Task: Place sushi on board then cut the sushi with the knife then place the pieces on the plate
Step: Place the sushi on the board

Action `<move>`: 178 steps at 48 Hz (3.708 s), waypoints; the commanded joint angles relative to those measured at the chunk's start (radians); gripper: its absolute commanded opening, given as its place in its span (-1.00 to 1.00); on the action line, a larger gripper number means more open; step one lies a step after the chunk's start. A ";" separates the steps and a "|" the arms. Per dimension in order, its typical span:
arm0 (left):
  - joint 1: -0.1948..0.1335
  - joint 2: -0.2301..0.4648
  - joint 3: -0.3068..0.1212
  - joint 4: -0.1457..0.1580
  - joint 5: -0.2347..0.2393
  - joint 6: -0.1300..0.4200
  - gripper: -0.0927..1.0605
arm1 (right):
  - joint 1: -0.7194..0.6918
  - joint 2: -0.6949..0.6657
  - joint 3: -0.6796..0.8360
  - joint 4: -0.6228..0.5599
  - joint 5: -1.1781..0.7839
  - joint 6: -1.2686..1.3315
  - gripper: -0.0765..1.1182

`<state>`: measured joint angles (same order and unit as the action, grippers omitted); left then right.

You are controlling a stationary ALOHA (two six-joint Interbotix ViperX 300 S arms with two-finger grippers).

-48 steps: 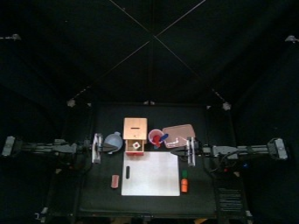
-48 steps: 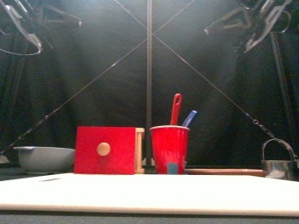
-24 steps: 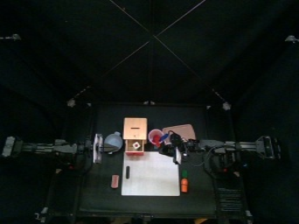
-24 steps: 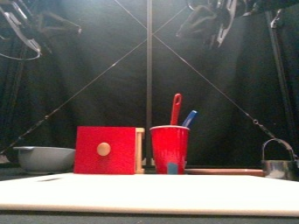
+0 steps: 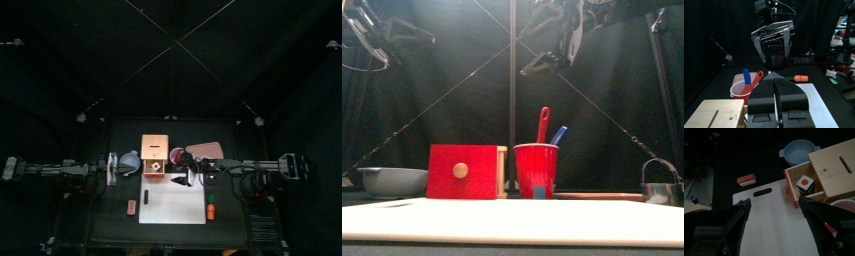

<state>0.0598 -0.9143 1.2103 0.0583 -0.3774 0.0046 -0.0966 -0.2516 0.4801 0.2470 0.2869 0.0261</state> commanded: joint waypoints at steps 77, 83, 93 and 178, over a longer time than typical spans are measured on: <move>0.201 -0.008 0.060 -0.057 0.031 0.000 -0.79 | 0.083 0.707 -0.851 -0.687 0.825 0.908 0.85; 0.201 -0.008 0.057 -0.057 0.028 -0.003 -0.79 | 0.081 0.747 -0.893 -0.692 0.854 0.916 0.85; 0.198 -0.008 0.051 -0.055 0.023 0.000 -0.79 | 0.074 0.778 -0.933 -0.716 0.900 0.943 0.85; 0.189 -0.008 0.051 -0.046 -0.008 0.000 -0.79 | 0.054 0.825 -0.939 -0.713 0.913 0.963 0.27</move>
<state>0.2500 -0.9250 1.2901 0.0107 -0.3758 0.0031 -0.0399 0.6059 -0.4295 -0.4633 1.1934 0.9894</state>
